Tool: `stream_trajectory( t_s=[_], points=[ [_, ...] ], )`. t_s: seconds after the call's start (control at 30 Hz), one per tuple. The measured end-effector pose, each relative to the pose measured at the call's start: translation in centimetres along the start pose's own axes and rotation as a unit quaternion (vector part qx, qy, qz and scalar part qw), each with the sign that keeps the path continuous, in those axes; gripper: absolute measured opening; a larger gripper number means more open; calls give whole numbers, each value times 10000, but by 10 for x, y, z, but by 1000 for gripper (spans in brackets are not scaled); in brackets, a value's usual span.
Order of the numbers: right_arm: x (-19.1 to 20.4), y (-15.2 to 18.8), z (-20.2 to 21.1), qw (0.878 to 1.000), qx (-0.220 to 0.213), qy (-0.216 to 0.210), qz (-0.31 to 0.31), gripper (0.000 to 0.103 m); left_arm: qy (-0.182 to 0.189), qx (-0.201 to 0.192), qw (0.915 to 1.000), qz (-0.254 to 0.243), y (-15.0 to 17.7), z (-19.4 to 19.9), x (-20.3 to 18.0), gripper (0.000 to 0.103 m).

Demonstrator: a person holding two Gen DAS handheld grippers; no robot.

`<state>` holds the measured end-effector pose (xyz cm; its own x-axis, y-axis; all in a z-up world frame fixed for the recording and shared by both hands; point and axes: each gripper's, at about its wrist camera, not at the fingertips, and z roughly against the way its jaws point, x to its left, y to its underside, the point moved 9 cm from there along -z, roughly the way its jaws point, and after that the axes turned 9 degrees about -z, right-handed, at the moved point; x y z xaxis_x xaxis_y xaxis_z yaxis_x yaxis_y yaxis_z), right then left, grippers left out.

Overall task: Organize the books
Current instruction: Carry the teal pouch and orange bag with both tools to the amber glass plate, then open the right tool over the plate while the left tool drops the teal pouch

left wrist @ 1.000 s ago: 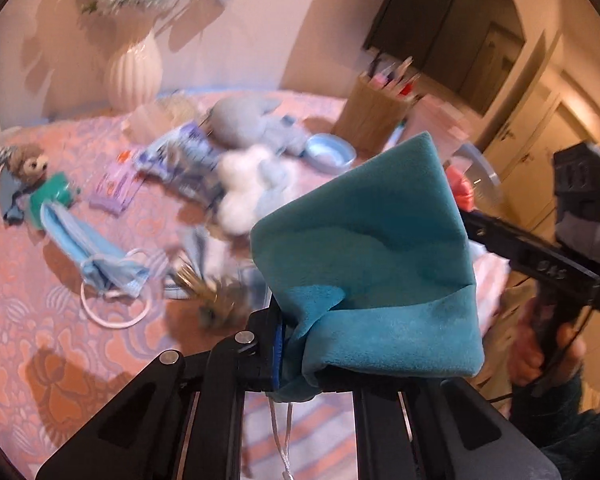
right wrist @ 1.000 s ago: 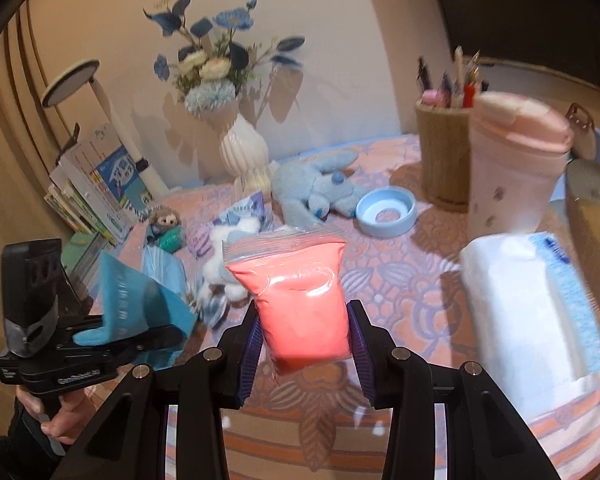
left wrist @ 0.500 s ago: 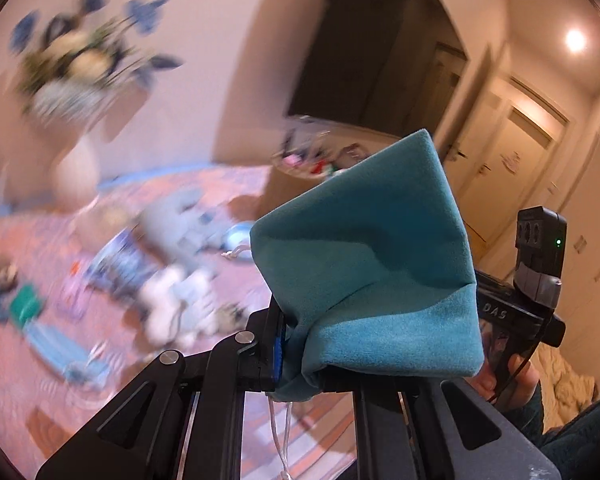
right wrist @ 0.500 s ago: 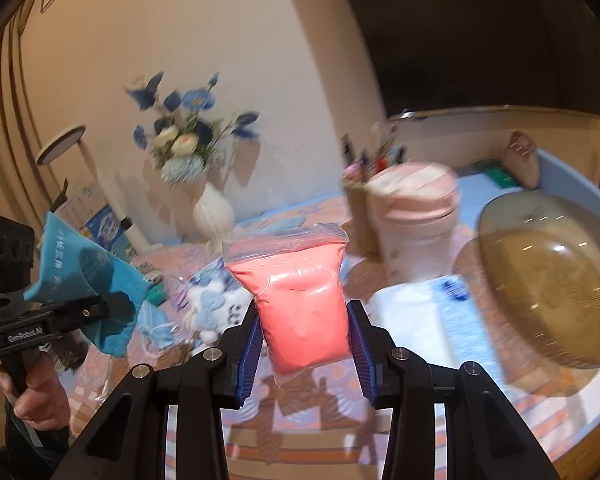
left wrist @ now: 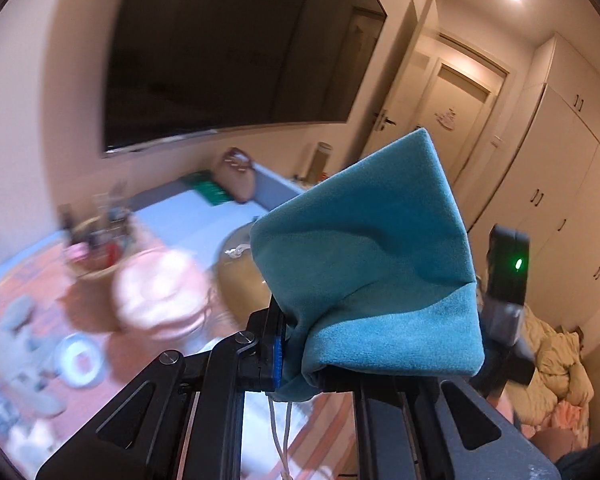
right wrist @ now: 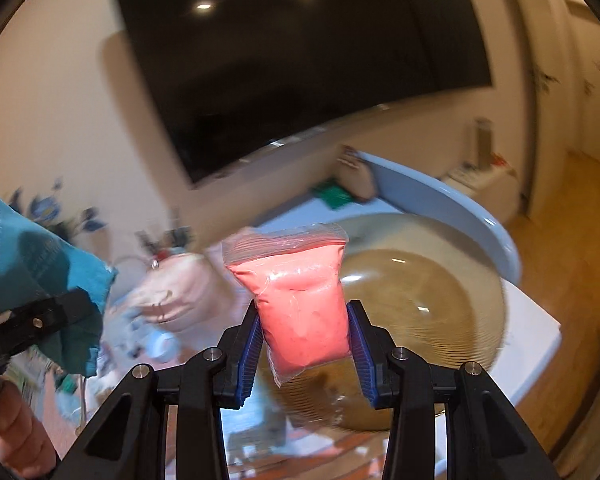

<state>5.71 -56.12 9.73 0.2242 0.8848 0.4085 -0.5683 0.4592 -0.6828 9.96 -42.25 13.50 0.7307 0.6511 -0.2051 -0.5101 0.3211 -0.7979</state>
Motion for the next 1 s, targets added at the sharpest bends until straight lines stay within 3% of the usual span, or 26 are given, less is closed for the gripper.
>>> stream_trajectory(
  t_s=[0.1, 0.23, 0.27, 0.3, 0.33, 0.37, 0.4, 0.43, 0.57, 0.67, 0.73, 0.77, 0.8, 0.87, 1.0],
  points=[
    [-26, -1, -14, 9996, 121, 173, -161, 40, 246, 161, 9995, 127, -5, -39, -8, 8],
    [-50, 1, -32, 9985, 315, 347, -282, 41, 301, 354, 9988, 133, -2, -78, -12, 8],
    [-53, 0, -34, 9982, 343, 387, -288, 43, 304, 360, 9989, 82, -2, -84, -14, 9],
    [-56, -1, -37, 9981, 354, 425, -284, 51, 282, 343, 9990, -11, -2, -89, -17, 10],
    [-59, -1, -37, 9980, 341, 456, -286, 60, 239, 304, 9992, -96, -3, -91, -20, 15],
    [-62, -2, -36, 9980, 293, 477, -295, 60, 200, 274, 9993, -129, -3, -94, -21, 21],
    [-64, -3, -34, 9981, 231, 489, -303, 60, 214, 278, 9993, -101, -3, -96, -22, 34],
    [-66, -3, -32, 9981, 197, 508, -298, 60, 254, 289, 9992, -53, -3, -96, -24, 39],
    [-67, -2, -23, 9981, 119, 515, -305, 60, 298, 242, 9992, 59, -3, -89, -22, 40],
    [-63, 3, -15, 9984, 112, 468, -297, 60, 443, 175, 9988, 110, 0, -73, -23, 48],
    [-57, 6, -10, 9987, 107, 443, -248, 60, 426, -38, 9991, 71, -5, -61, -24, 77],
    [-52, 7, -7, 9989, 99, 412, -218, 60, 350, -171, 9992, 55, -8, -55, -24, 82],
    [-48, 9, -4, 9990, 93, 385, -199, 60, 237, -277, 9993, 24, -11, -51, -23, 83],
    [-40, 11, 1, 9991, 101, 385, -126, 60, 383, -237, 9990, -14, -15, -49, -29, 83],
    [-42, 14, 19, 9974, -26, 722, 32, 60, 474, -237, 9986, 77, -14, -42, -28, 83]
  ],
)
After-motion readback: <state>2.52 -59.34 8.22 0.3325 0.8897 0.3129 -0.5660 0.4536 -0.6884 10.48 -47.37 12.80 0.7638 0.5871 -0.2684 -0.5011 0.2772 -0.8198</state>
